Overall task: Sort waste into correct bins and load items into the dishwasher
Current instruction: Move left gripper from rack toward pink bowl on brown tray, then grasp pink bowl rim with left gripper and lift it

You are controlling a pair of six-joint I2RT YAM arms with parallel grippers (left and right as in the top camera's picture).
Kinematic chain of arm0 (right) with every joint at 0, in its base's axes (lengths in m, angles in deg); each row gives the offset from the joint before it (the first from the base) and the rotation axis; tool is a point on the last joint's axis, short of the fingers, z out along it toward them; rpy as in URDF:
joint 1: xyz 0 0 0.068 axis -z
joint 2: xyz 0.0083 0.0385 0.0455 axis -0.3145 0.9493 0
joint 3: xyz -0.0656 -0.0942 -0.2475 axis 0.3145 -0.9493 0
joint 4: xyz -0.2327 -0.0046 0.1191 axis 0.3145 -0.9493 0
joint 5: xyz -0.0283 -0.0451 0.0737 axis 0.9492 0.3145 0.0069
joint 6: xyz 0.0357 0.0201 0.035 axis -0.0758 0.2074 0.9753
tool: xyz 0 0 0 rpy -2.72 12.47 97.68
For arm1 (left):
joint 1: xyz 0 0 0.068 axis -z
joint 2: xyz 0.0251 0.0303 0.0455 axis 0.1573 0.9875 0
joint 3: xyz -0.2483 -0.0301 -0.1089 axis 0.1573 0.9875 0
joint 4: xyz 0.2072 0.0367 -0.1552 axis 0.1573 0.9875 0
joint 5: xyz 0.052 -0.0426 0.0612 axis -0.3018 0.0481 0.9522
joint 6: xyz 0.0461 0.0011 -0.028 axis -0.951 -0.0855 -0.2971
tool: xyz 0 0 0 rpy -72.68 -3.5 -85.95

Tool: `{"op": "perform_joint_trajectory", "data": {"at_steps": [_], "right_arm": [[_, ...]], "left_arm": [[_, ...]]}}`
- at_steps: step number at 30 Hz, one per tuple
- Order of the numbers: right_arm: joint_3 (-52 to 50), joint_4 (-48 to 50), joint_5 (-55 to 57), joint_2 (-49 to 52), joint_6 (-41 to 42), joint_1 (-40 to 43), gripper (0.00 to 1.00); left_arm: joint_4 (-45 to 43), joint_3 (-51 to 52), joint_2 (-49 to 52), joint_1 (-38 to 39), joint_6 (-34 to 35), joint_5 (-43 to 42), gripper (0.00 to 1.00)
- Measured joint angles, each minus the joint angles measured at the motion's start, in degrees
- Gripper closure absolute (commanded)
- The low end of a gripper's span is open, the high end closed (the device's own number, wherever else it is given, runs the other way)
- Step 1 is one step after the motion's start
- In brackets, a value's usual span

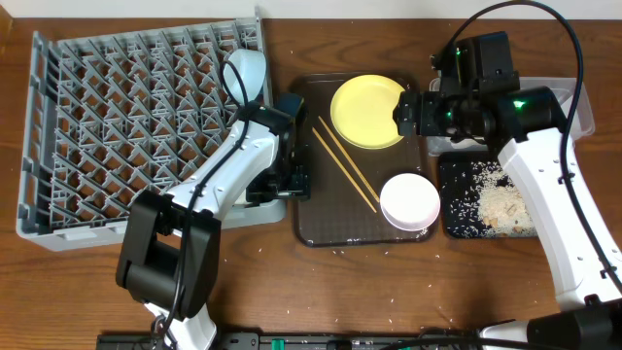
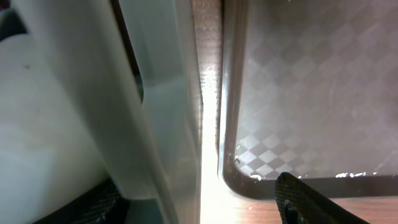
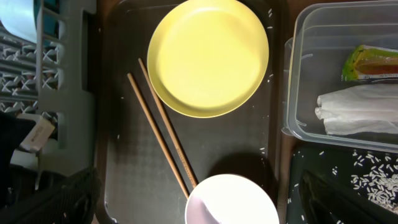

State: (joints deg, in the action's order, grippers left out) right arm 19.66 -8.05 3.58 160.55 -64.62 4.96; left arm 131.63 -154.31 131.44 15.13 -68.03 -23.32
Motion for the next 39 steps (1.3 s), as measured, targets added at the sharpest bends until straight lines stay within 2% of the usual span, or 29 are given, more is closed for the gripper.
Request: {"op": "perform_joint_trajectory", "data": {"at_steps": [13,20,27,33,39], "right_arm": [[0.0,0.0,0.0,0.0,0.0,0.0,0.01],[0.0,0.0,0.0,0.0,0.0,0.0,0.01],[0.0,0.0,0.0,0.0,0.0,0.0,0.01],[0.0,-0.02,0.0,0.0,-0.02,0.0,0.01],[0.0,0.0,0.0,0.0,0.0,0.0,0.01]], "left_arm": [[5.62,0.0,0.0,1.97,3.37,0.92,0.28],[3.72,-0.02,0.0,2.89,3.96,1.11,0.27],[3.43,-4.52,-2.64,2.95,2.82,2.08,0.2],[-0.79,-7.76,-13.6,3.06,2.38,3.78,0.15],[-3.74,-7.78,-18.69,3.06,2.34,4.02,0.06]]}}
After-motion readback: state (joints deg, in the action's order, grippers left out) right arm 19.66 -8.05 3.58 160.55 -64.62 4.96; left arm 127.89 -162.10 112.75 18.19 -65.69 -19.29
